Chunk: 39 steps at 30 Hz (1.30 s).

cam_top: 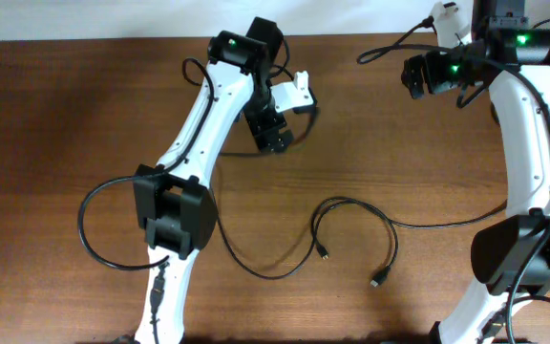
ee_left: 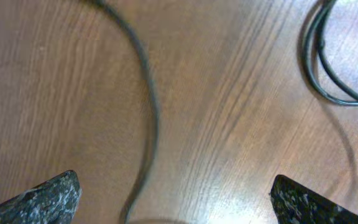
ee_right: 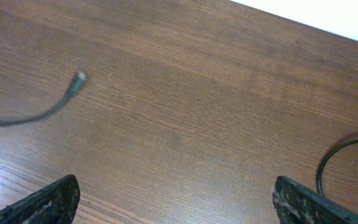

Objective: Untangle cables

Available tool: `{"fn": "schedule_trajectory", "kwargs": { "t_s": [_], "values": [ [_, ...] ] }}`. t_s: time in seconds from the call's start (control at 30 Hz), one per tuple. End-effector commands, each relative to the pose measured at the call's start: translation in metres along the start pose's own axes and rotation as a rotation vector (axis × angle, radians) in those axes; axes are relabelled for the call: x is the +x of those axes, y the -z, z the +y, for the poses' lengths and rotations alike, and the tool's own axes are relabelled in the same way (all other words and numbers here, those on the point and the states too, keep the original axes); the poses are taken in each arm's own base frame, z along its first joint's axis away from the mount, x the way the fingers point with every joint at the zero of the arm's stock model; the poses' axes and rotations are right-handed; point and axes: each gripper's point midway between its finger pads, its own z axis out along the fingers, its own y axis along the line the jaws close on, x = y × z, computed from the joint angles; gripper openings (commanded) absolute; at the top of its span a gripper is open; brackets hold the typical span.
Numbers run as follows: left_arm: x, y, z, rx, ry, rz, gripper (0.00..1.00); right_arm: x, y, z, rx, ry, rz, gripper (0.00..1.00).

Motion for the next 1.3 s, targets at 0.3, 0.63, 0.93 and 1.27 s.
{"fn": "schedule_trajectory", "kwargs": {
  "t_s": [0.3,0.63,0.93,1.27],
  "values": [
    [-0.115,-0.026,-0.132,0.193,-0.317,-0.18,0.99,-0.003,0.034,-0.067,0.131,-0.232,-0.09,0.99],
    [-0.102,-0.128,-0.12,0.225,-0.211,-0.041,0.99,0.014,0.098,-0.131,0.255,-0.402,-0.183,0.99],
    [-0.097,-0.154,-0.122,0.257,-0.184,-0.022,1.0,0.018,0.097,-0.129,0.251,-0.395,-0.165,0.99],
    [-0.088,-0.151,-0.194,0.411,-0.367,0.066,0.99,0.018,0.097,-0.129,0.25,-0.384,-0.162,0.99]
  ]
}}
